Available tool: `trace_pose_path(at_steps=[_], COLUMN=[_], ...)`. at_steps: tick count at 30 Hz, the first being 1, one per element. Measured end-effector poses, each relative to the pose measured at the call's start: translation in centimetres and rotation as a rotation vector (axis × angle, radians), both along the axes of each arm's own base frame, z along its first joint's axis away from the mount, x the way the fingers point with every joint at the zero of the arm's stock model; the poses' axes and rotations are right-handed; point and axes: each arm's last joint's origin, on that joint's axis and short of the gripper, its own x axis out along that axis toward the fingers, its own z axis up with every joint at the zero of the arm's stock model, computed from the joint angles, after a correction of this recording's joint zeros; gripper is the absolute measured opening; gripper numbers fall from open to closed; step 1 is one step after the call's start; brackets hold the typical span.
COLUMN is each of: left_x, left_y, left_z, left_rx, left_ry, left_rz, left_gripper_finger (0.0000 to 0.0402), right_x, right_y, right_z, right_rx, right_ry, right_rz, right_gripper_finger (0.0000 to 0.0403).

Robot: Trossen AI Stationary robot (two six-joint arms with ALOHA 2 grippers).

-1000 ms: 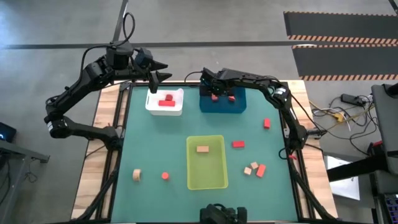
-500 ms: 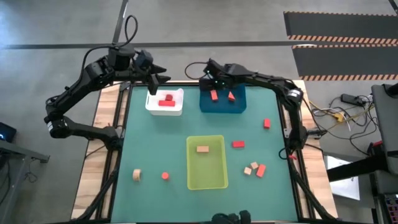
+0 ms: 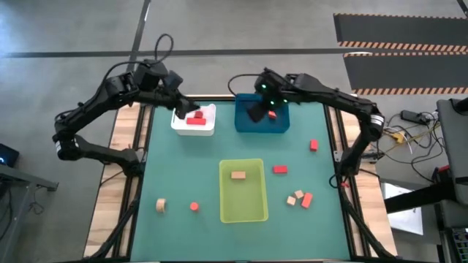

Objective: Sort & place blocks by color
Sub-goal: Put the light orange half-cylinder block into the yellow bin

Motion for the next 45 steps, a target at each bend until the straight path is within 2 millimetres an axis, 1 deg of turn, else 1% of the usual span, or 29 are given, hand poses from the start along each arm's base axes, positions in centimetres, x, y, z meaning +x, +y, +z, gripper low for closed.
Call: trace_pose_path(at_steps=[2,5,9,13,18,23,30,34,40,45], left_x=[0.1,-0.2,-0.7,-0.6,0.1,0.2,-0.6,-0.9,-1.9,-2.3], left_y=[-0.6,-1.7,-3.5,-5.3,-8.1,-11.6,-15.9,-17.7,-19.4,-19.9], left_z=[-0.4,-1.2,-2.3,-3.5,-5.9,-9.2,-13.1,-15.0,-17.8,-20.3], left_rx=[-0.082,-0.203,-0.35,-0.461,-0.573,-0.654,-0.728,-0.736,-0.754,-0.754], left_ry=[0.034,0.114,0.257,0.362,0.475,0.64,0.813,0.865,0.906,0.921], left_rz=[0.017,0.041,0.075,0.13,0.156,0.203,0.277,0.291,0.372,0.402], left_gripper_finger=[0.0219,0.0219,0.0219,0.0219,0.0219,0.0219,0.0219,0.0219,0.0219,0.0219], right_x=[-0.7,-1.4,-2.1,-2.8,-3.9,-5.0,-6.1,-6.4,-6.6,-6.6], right_y=[1.4,2.9,4.2,5.2,6.4,7.4,8.0,8.1,8.1,8.1], right_z=[0.8,1.9,3.0,3.9,4.8,5.5,6.0,6.2,6.1,6.1], right_rx=[-0.009,-0.03,-0.049,-0.065,-0.076,-0.087,-0.094,-0.097,-0.094,-0.094], right_ry=[0.011,0.008,-0.026,-0.052,-0.058,-0.054,-0.068,-0.073,-0.052,-0.049], right_rz=[0.049,0.104,0.137,0.172,0.212,0.254,0.27,0.273,0.279,0.281], right_gripper_finger=[0.0169,0.0166,0.0166,0.0167,0.0164,0.0164,0.0164,0.0163,0.0158,0.0153])
